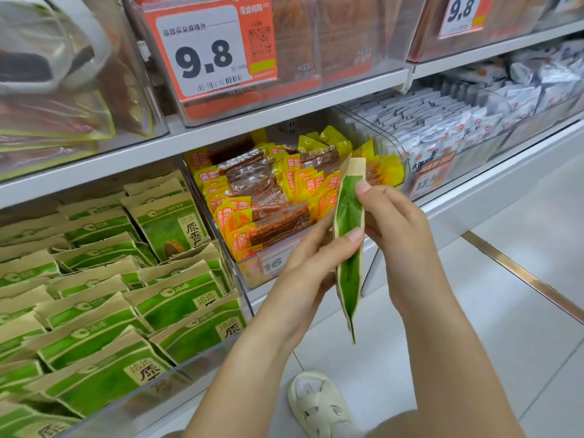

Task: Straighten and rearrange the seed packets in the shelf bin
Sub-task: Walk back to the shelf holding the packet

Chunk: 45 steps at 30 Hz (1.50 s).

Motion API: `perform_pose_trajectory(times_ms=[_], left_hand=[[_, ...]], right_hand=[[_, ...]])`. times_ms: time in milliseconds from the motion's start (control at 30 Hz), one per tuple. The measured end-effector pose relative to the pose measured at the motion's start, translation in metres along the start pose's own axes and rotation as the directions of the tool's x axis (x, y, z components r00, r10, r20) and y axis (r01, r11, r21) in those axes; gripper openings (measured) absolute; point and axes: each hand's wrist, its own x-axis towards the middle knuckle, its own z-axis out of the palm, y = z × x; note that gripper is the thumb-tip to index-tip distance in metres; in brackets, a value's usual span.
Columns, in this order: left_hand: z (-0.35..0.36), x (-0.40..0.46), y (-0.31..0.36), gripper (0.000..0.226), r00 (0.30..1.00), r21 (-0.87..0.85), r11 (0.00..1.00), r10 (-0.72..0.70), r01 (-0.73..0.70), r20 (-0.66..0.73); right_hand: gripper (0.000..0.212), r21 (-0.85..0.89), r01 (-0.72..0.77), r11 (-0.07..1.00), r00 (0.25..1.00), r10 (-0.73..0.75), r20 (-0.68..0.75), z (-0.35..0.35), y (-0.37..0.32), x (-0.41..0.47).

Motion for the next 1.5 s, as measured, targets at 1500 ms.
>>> perform_pose_trajectory(times_ms=[1500], left_hand=[[-0.008, 0.006, 0.015, 0.027, 0.946, 0.005, 0.999, 0.032, -0.032, -0.321]], right_hand=[[0.028, -0.032, -0.011, 0.999, 0.998, 0.012, 0.053, -0.010, -0.001, 0.000]])
